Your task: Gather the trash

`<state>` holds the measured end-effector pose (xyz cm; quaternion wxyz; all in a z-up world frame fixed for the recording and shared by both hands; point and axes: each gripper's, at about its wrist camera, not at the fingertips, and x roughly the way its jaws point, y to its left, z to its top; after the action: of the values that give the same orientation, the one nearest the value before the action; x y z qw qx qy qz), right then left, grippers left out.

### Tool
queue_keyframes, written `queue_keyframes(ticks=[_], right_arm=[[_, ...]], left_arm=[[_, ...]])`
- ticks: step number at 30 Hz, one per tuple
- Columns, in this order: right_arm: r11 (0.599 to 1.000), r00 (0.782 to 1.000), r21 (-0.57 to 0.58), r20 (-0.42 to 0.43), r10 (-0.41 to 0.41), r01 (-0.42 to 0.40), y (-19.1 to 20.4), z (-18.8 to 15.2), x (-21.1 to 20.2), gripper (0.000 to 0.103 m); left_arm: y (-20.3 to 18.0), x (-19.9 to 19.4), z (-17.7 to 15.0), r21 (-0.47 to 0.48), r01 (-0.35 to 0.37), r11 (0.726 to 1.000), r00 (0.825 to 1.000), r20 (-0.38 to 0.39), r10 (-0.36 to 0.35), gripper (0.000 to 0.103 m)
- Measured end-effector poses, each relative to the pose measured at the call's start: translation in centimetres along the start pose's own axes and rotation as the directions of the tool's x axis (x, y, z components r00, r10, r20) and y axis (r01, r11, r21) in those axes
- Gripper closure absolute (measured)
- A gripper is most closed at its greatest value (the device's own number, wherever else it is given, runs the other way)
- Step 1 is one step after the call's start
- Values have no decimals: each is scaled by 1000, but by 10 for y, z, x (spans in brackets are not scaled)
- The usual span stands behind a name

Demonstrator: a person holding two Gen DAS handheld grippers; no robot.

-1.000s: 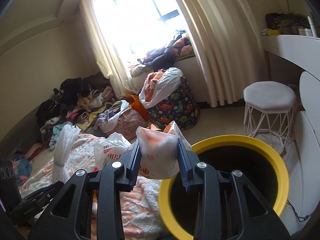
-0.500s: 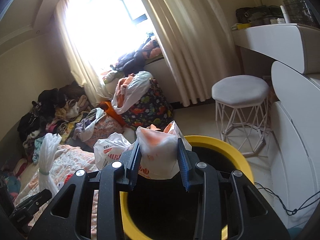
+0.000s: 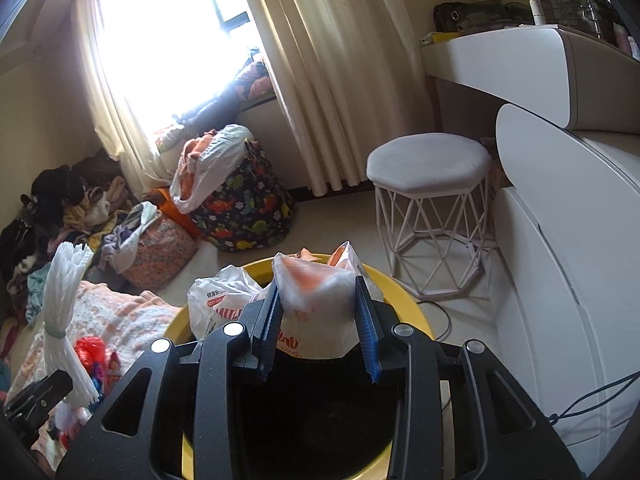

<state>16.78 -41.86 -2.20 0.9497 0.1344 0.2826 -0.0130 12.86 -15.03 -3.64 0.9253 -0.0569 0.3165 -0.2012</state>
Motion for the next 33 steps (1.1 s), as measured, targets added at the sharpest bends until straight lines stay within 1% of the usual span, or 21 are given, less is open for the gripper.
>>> queue_keyframes(ticks=[5,10,12,14,15,16,18,19,21,22,23,27,33], right_arm=[[999,999,-23,-25,-37,36,-5,-2,8,70],[998,997,-30,-55,-55,53,-9,-7,16,68],[998,996,-27,-65,-53,51,-11,-8,20,61],[999,996,-17,-74,-41,40,-13,-9,23,42],[999,997,-10,-70,-38,37,-15,-9,23,38],[999,997,-4,-66,-37,37,-16,-9,22,34],[999,998,1,-56,-40,40,-16,-8,20,33],[999,998,4,-48,-37,37,-17,-7,19,31],[1000,999,11,-29,-29,29,-17,-6,16,29],[1000,1000,14,-22,-23,23,-17,-6,15,29],[1000,1000,15,-17,-16,16,-15,-5,14,29],[1000,1000,8,4,15,-15,-8,-4,9,28],[997,998,-28,18,67,-67,15,-4,0,25]], left_arm=[[-9,24,1,20,8,1000,999,-36,-7,84],[-14,45,2,26,10,1000,997,-74,-8,84],[-14,55,3,23,12,1000,996,-89,-10,84],[-15,61,4,23,9,1000,995,-97,-7,82],[-15,64,5,21,8,1000,995,-100,-5,79],[-15,65,5,19,8,1000,995,-101,-7,69],[-14,65,5,11,-9,1000,995,-96,10,41],[-12,64,4,5,-13,1000,996,-91,13,36],[-10,59,4,-5,-20,1000,997,-78,20,15],[-8,56,4,-6,-32,999,997,-66,31,12],[-7,52,3,-9,-39,999,998,-56,39,11],[2,39,3,-23,-70,997,997,-26,69,11],[15,17,4,-43,-122,992,992,15,123,11]])
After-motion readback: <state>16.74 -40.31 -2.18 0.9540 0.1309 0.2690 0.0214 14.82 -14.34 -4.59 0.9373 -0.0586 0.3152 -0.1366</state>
